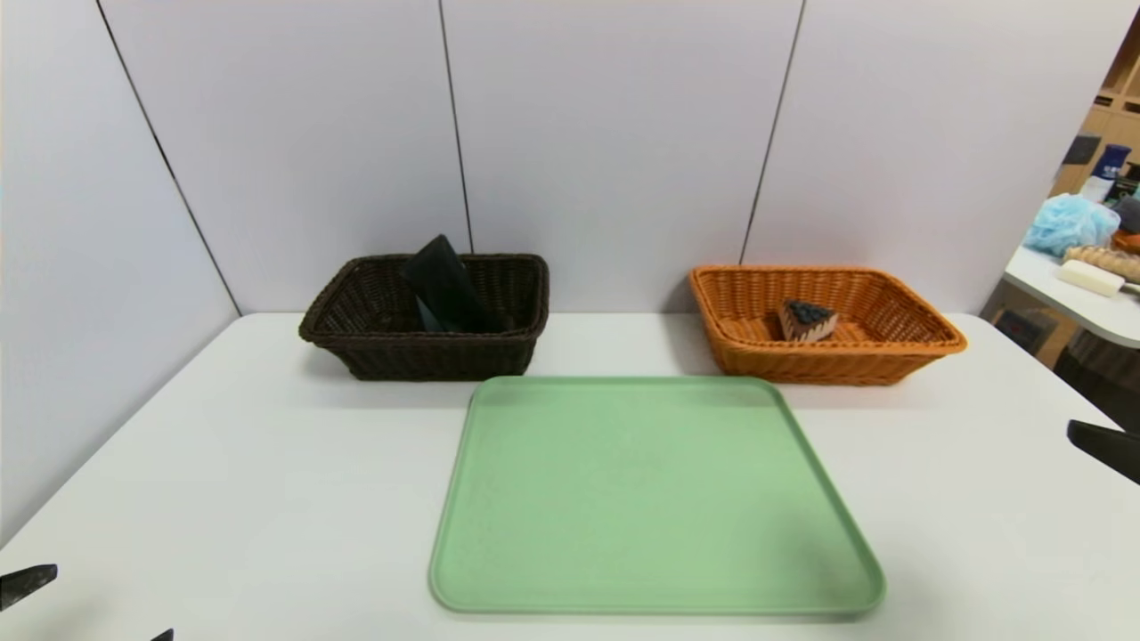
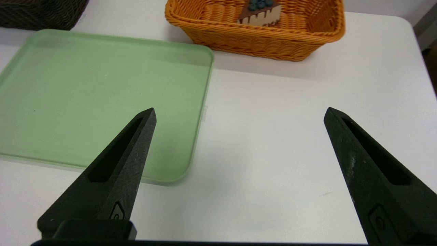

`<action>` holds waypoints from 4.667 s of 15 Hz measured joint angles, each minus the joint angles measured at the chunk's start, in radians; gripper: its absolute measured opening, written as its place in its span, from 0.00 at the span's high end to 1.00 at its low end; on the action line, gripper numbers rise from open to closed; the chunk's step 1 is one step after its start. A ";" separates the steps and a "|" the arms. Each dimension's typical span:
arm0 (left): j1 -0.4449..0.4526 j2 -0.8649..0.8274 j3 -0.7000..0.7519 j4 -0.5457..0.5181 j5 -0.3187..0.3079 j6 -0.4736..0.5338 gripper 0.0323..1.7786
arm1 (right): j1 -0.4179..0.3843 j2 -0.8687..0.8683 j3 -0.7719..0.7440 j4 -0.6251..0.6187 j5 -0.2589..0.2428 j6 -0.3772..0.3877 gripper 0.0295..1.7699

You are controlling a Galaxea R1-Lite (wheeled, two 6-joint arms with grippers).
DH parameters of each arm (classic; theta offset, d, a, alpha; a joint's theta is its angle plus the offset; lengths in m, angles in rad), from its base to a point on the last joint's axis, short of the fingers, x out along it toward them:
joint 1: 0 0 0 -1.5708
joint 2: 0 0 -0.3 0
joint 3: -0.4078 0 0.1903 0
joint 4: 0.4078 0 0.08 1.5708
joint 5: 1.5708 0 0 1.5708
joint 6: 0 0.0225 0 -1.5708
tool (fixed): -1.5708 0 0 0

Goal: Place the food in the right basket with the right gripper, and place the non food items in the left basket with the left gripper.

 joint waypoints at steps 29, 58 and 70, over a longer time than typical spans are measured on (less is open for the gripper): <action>0.269 -0.475 0.246 -0.030 -0.051 0.105 0.05 | -0.219 -0.563 0.196 0.177 0.156 -0.084 0.04; 0.261 -0.612 0.434 -0.302 -0.084 0.066 0.05 | -0.295 -0.834 0.691 -0.474 0.256 -0.144 0.04; 0.261 -0.612 0.435 -0.247 -0.052 -0.024 0.05 | -0.295 -0.840 0.758 -0.293 0.158 -0.113 0.04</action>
